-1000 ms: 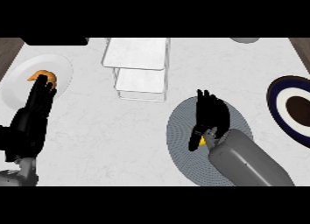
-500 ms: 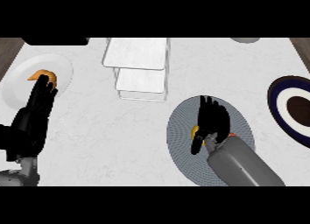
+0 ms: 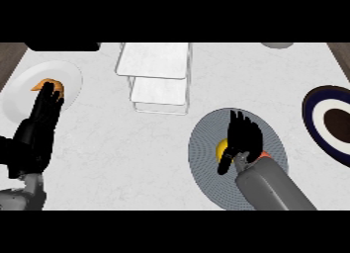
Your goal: Pick the lemon from the placemat and place it in the tiered shelf
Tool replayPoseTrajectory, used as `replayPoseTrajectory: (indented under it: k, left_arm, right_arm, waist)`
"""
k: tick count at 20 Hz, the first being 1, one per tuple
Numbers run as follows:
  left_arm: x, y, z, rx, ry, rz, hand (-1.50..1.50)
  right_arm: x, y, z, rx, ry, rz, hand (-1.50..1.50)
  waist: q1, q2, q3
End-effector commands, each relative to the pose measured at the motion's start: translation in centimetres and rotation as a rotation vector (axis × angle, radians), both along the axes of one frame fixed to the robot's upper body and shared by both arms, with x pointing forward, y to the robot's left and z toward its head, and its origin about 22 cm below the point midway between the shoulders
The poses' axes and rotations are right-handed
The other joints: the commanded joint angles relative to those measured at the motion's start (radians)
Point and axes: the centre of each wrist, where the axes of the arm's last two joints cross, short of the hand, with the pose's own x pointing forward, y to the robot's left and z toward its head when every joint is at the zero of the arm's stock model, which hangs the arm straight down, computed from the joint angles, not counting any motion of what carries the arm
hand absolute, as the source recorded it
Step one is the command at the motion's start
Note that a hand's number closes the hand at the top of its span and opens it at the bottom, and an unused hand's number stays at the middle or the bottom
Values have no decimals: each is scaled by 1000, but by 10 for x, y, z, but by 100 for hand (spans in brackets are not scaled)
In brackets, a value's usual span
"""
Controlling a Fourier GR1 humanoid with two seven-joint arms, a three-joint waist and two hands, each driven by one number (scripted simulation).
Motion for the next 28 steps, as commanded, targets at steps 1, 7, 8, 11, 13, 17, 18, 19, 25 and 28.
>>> replayPoseTrajectory:
  k: [1, 7, 8, 11, 13, 17, 18, 19, 25, 28]
  left_arm:
    - [-3, -2, -2, -4, -1, 7, 0]
    - [3, -14, -5, -10, 3, 2, 0]
    - [9, -15, -12, 3, 9, 1, 0]
    - [11, -7, 13, -15, -6, -9, 0]
    - [-6, -2, 1, 8, 1, -12, 0]
    - [2, -14, 1, -10, -7, -67, 0]
    - [5, -18, 6, 2, -29, -92, 0]
    - [4, -17, 5, -5, -16, -96, 0]
    - [5, -17, 3, -23, -17, -71, 0]
    - [1, -10, 2, -8, -2, -35, 0]
  right_arm:
    - [3, -8, -20, -18, 84, -53, -150]
    - [-2, -5, -43, -101, 60, 74, 150]
    - [-12, 10, -35, -128, 38, 82, 150]
    - [-3, 4, -54, -159, -15, 119, 150]
    - [-4, 8, -37, -154, -45, 108, 150]
    - [-7, 28, -9, -61, -51, 838, 150]
    - [-9, 36, -2, -35, -66, 954, 150]
    - [-16, 49, 4, -7, -83, 1079, 150]
    - [-2, 1, 36, 230, -60, 1533, 150]
    - [22, -41, 75, 374, -162, 1633, 150]
  waist:
    - [2, 1, 0]
    - [1, 1, 0]
    - [-3, 0, 0]
    - [4, 1, 0]
    - [2, 0, 0]
    - [83, 17, 4]
    - [99, 23, 6]
    - [129, 24, 7]
    - [53, 16, 4]
    - [30, 10, 4]
